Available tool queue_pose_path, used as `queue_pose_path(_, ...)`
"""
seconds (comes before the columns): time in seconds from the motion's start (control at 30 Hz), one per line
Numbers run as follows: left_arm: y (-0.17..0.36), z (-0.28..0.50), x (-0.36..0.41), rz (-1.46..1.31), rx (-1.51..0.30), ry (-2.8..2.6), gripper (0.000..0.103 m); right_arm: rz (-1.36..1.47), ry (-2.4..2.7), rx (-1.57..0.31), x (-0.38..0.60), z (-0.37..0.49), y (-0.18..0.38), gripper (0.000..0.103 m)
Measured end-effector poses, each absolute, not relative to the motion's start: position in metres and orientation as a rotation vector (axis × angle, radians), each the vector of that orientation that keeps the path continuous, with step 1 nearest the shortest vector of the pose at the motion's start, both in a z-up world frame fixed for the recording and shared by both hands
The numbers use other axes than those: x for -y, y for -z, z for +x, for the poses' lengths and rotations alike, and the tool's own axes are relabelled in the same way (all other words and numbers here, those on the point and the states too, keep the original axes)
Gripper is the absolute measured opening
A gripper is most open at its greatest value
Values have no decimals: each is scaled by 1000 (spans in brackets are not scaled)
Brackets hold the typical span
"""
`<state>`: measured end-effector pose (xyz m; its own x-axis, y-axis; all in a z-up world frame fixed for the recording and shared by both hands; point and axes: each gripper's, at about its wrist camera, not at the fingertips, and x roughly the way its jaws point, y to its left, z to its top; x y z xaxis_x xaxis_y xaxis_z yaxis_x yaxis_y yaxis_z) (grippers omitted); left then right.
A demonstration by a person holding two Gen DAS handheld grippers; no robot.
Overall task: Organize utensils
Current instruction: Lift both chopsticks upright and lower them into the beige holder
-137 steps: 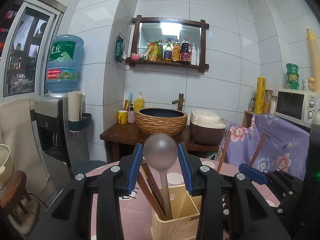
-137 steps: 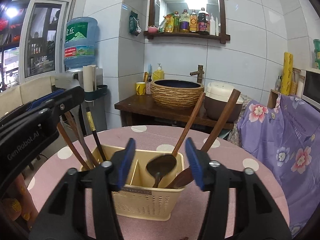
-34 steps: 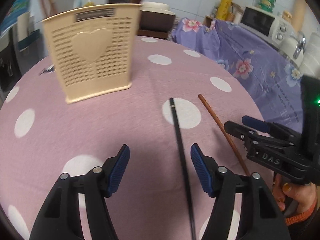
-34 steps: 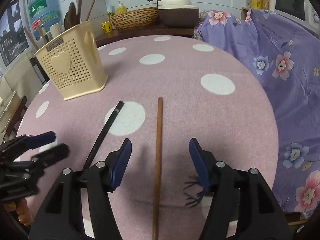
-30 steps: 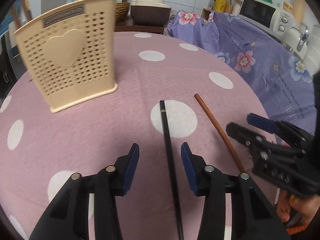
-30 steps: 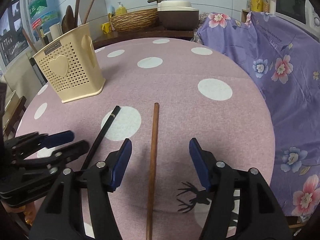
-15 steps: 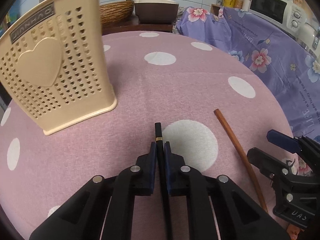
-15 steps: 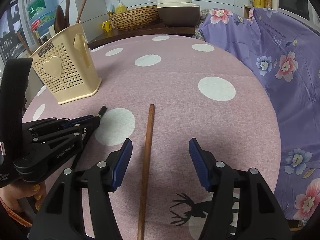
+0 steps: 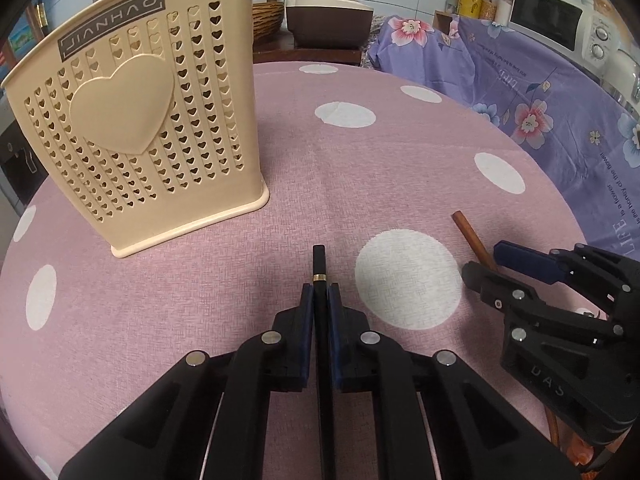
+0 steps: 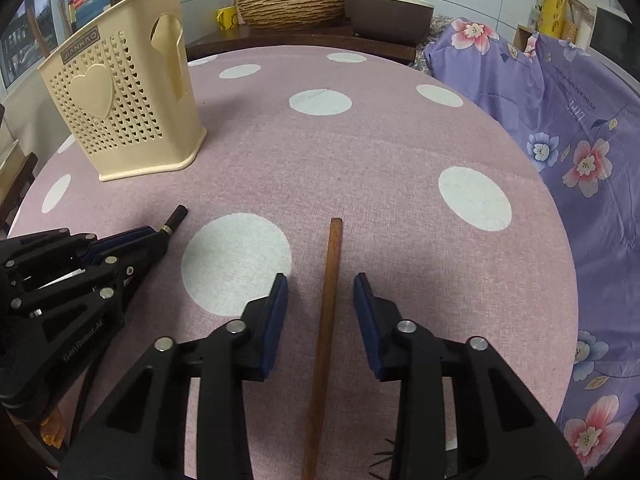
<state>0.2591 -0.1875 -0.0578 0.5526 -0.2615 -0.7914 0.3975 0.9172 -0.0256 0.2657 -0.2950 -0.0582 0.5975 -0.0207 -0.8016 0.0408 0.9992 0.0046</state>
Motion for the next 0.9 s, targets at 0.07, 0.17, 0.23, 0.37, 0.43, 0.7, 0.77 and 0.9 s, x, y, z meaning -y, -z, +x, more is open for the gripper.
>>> queue_pose_path(0.07,58,260,187,164,-905,391,9,13,25,-928,291,268,58,16)
queue_pose_path(0.17,58,260,188,167,-901,388,9,-3,15,-927,285,269,58,9)
queue_pose_path(0.23,58,260,189,172,-897,385,9,0,12,-926,285,269,58,9)
queue_pose_path(0.37,58,261,189,173,-895,383,8,-2,5,-921,285,268,58,8)
queue_pose_path(0.43,57,261,189,167,-896,385,8,-7,1,-918,284,267,58,8)
queue_pose_path(0.7,50,259,177,114,-888,385,8,20,-31,-894,276,262,51,8)
queue_pose_path(0.77,42,254,171,94,-869,391,8,33,-45,-873,272,257,43,8)
queue_pose_path(0.9,15,239,155,50,-806,410,8,67,-90,-805,262,244,17,8)
